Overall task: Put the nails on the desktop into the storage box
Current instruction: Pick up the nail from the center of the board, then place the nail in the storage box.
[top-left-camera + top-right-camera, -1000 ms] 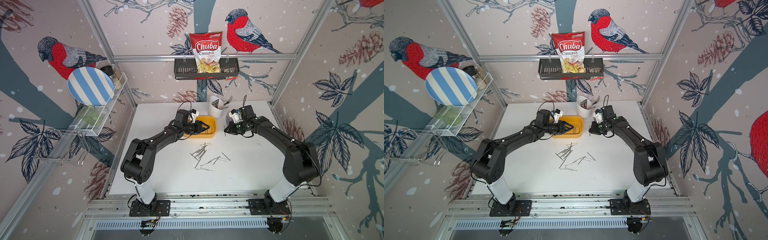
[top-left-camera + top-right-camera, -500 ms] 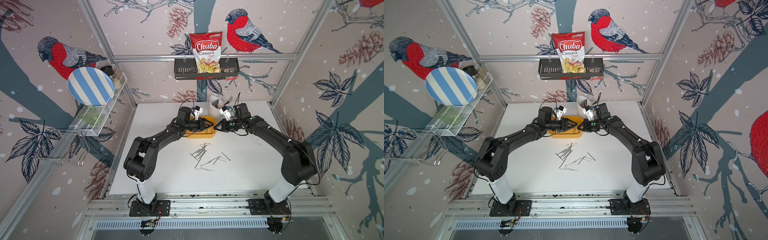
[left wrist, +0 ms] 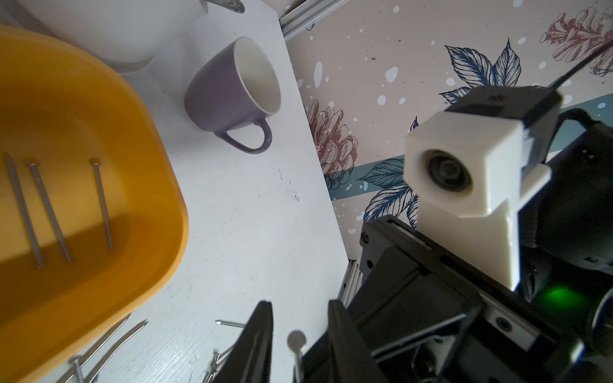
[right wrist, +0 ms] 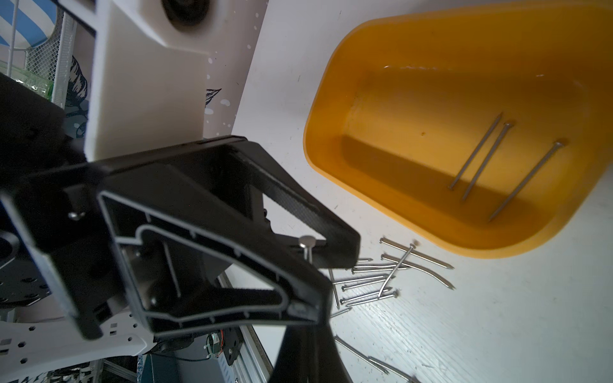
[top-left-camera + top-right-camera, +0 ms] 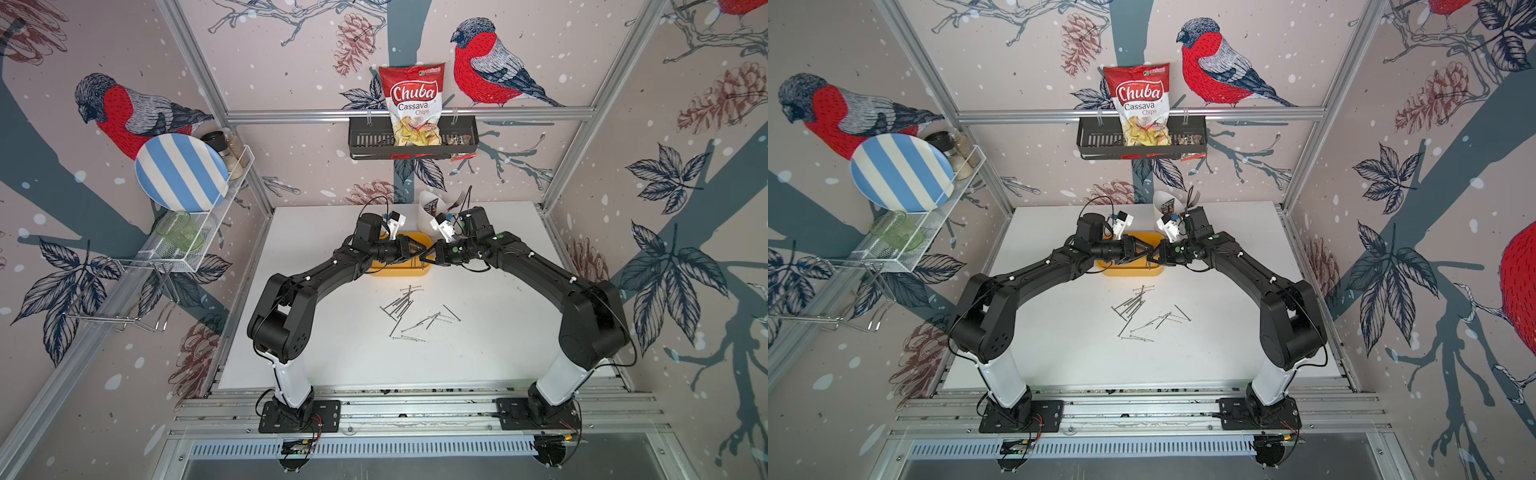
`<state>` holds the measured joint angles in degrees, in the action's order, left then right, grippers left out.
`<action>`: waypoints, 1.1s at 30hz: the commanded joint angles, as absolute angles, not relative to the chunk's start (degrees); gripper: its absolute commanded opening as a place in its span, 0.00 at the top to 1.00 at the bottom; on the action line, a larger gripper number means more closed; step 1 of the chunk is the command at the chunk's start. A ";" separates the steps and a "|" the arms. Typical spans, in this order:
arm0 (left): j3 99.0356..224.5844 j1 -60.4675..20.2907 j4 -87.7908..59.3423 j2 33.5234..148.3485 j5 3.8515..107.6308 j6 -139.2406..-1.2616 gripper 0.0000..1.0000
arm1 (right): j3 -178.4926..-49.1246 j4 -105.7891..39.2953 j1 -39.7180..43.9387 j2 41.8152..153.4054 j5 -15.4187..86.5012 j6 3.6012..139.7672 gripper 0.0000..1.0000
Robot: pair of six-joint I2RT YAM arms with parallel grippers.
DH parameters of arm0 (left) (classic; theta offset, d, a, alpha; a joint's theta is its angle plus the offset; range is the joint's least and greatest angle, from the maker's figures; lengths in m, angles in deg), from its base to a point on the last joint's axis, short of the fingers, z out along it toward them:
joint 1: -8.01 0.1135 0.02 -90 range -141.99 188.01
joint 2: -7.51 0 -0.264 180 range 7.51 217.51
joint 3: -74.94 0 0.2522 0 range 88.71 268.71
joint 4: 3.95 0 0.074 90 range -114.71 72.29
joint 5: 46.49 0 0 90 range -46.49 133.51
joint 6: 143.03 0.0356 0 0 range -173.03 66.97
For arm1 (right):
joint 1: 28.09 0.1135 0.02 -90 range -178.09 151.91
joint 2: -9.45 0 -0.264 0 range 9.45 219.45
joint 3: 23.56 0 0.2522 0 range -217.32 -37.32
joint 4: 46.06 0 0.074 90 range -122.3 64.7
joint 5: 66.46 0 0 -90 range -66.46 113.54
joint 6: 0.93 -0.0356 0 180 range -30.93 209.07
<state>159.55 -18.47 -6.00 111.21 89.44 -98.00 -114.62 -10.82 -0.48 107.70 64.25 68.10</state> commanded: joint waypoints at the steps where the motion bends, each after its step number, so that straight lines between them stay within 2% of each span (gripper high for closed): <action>1: 159.37 -18.53 -3.84 110.85 88.31 -98.72 0.69 | -114.68 -12.10 -0.35 107.71 64.91 68.02 1.00; 3: 159.16 -18.41 -3.43 110.85 88.16 -99.15 0.73 | -114.70 -12.04 -0.36 107.71 64.89 68.04 1.00; 10: 159.74 -18.44 -3.39 111.98 88.95 -99.62 0.98 | -115.10 -11.91 -0.50 108.48 64.35 68.04 1.00; 13: 160.66 -18.44 -4.03 112.49 89.21 -99.30 1.00 | -115.70 -11.51 -0.51 109.22 63.52 68.03 1.00; 14: 161.06 -18.46 -4.59 112.61 89.24 -99.00 1.00 | -115.95 -11.38 -0.59 109.45 63.22 67.92 0.97; 17: 163.30 -18.44 -9.02 113.12 88.64 -95.83 1.00 | -116.41 -11.08 -1.27 109.50 61.45 67.09 0.60; 19: 166.54 -18.42 -14.82 114.09 86.75 -91.71 1.00 | -116.44 -10.72 -2.26 108.63 59.03 66.75 0.46; 23: 174.48 -17.83 -25.83 117.81 81.36 -84.08 1.00 | -115.22 -11.00 -4.96 104.99 55.61 66.22 0.38; 33: 193.91 -14.59 -35.65 133.59 75.54 -77.56 1.00 | -115.47 -5.55 -7.24 101.72 51.71 68.30 0.37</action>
<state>190.18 -14.99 -30.96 131.14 77.44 -81.76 -115.10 -7.85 -7.12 102.79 53.69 66.89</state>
